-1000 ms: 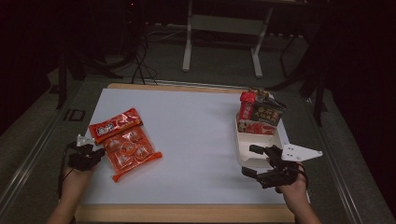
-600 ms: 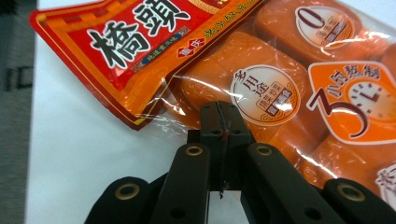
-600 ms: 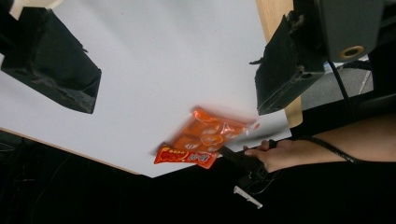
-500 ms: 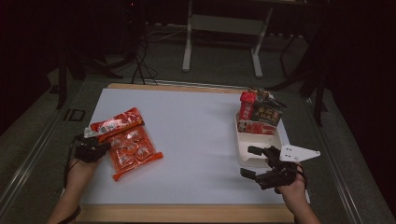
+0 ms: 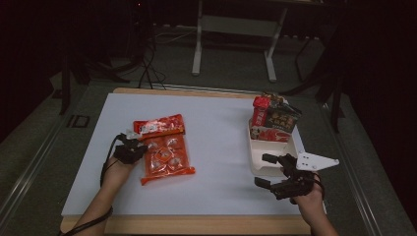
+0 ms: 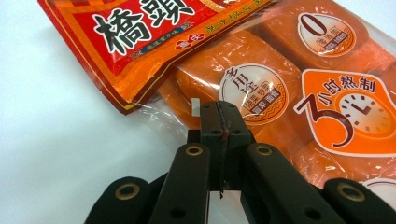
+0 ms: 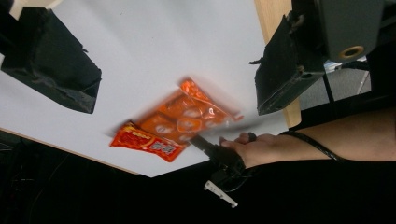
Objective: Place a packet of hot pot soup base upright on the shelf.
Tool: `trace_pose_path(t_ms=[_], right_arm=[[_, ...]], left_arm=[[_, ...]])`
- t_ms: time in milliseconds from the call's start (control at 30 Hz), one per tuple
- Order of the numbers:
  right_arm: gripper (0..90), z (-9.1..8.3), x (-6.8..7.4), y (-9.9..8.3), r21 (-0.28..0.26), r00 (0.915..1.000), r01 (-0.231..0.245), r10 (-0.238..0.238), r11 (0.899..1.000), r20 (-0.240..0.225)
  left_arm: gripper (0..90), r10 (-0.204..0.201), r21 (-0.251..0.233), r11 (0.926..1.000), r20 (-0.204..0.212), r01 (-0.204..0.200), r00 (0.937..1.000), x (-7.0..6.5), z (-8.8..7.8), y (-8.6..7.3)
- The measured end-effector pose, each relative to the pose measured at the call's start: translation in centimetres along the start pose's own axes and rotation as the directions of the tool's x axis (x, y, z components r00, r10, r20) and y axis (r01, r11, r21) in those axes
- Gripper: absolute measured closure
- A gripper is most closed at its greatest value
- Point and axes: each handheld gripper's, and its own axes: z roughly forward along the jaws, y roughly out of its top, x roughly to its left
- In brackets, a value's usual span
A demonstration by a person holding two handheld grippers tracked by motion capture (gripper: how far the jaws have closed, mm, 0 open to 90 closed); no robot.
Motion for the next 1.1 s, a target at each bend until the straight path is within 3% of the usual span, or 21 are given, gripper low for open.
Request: trace_pose_path(t_ms=[233, 267, 533, 667, 733, 800, 900, 1100], right_arm=[[14.1, 0.1, 0.0, -0.1, 0.004, 1.0000, 0.000, 0.000, 1.000, -0.002], [14.1, 0.1, 0.0, 0.0, 0.001, 1.0000, 0.001, -0.001, 1.000, -0.004], [14.1, 0.0, 0.0, 0.0, 0.001, 1.0000, -0.001, 0.001, 1.000, -0.005], [14.1, 0.0, 0.0, -0.1, 0.005, 1.0000, -0.001, 0.001, 1.000, -0.007], [14.1, 0.0, 0.1, -0.1, 0.007, 1.0000, 0.002, -0.002, 1.000, -0.006], [14.1, -0.1, 0.1, -0.1, 0.003, 1.0000, 0.000, 0.000, 1.000, -0.006], [14.1, -0.2, 0.0, -0.1, 0.001, 1.0000, -0.004, 0.004, 1.000, -0.006], [14.1, -0.3, 0.0, -0.2, -0.001, 1.0000, -0.002, 0.002, 1.000, -0.005]], left_arm=[[90.0, 0.034, -0.003, 0.9994, 0.046, -0.034, 0.9983, -2.3, 1.1, 1.0], [90.0, 0.053, -0.002, 0.9986, 0.058, -0.053, 0.9969, -3.0, 1.4, 1.4], [90.0, 0.088, -0.005, 0.9961, 0.114, -0.088, 0.9895, -5.5, 2.3, 2.2], [90.0, 0.087, -0.007, 0.9962, 0.127, -0.087, 0.9881, -5.6, 2.4, 2.3], [90.0, 0.064, -0.012, 0.9980, 0.128, -0.063, 0.9898, -5.2, 2.4, 2.4], [90.0, 0.066, -0.014, 0.9978, 0.116, -0.065, 0.9910, -5.2, 2.3, 2.6], [90.0, 0.048, -0.037, 0.9983, 0.100, -0.044, 0.9938, -5.2, 2.6, 3.6], [90.0, 0.030, -0.039, 0.9989, 0.090, -0.027, 0.9955, -5.3, 3.5, 5.3]])
